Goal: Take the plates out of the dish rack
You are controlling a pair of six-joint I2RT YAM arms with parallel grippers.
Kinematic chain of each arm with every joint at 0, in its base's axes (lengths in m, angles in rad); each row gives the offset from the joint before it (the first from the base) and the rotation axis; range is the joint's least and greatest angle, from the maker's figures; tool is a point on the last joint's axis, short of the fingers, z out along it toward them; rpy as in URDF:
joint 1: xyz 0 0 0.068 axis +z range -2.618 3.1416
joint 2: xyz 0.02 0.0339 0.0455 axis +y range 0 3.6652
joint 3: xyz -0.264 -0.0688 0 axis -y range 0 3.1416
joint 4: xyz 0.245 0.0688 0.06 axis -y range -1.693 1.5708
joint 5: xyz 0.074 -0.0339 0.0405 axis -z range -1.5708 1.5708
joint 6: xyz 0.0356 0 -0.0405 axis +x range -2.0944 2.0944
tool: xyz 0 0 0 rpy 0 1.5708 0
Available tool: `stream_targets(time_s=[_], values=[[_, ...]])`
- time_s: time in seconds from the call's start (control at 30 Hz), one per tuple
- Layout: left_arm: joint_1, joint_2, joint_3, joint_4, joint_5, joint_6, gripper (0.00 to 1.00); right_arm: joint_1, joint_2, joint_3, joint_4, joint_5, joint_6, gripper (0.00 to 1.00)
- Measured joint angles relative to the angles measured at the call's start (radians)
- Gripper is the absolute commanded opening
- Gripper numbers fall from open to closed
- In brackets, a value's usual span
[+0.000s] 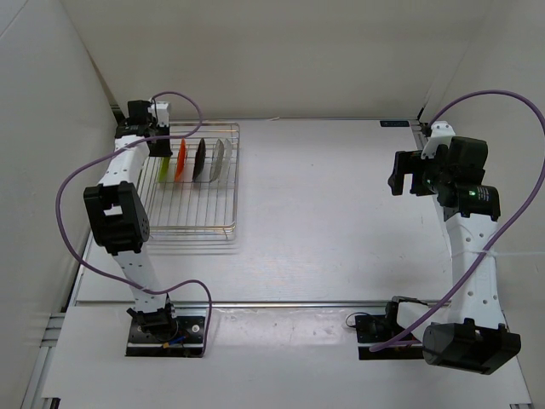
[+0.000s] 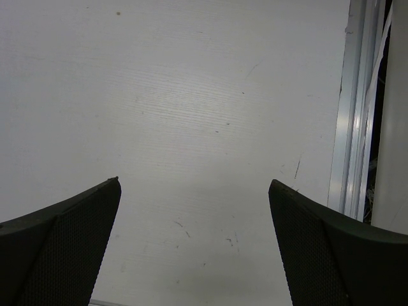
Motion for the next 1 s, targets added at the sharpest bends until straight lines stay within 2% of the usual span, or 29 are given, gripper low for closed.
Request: stream_targets(time_s=[0.23, 0.57, 0.73, 0.87, 1.0], values=[[-0.001, 0.000, 0.028, -0.029, -0.013, -0.035, 0.11, 0.000, 0.000, 0.000, 0.000, 0.001, 0.000, 1.00], [-0.037, -0.013, 0.216, -0.151, -0.011, -0.065, 0.11, 0.000, 0.002, 0.000, 0.000, 0.000, 0.000, 1.00], [-0.090, -0.074, 0.291, -0.200, -0.040, -0.003, 0.11, 0.000, 0.002, 0.000, 0.000, -0.006, 0.000, 1.00], [-0.184, -0.197, 0.296, -0.229, -0.083, 0.077, 0.11, 0.000, 0.006, 0.002, -0.005, -0.011, 0.001, 1.00], [-0.368, -0.338, 0.262, -0.211, -0.182, 0.195, 0.11, 0.000, 0.034, 0.048, -0.042, -0.070, 0.005, 1.00]])
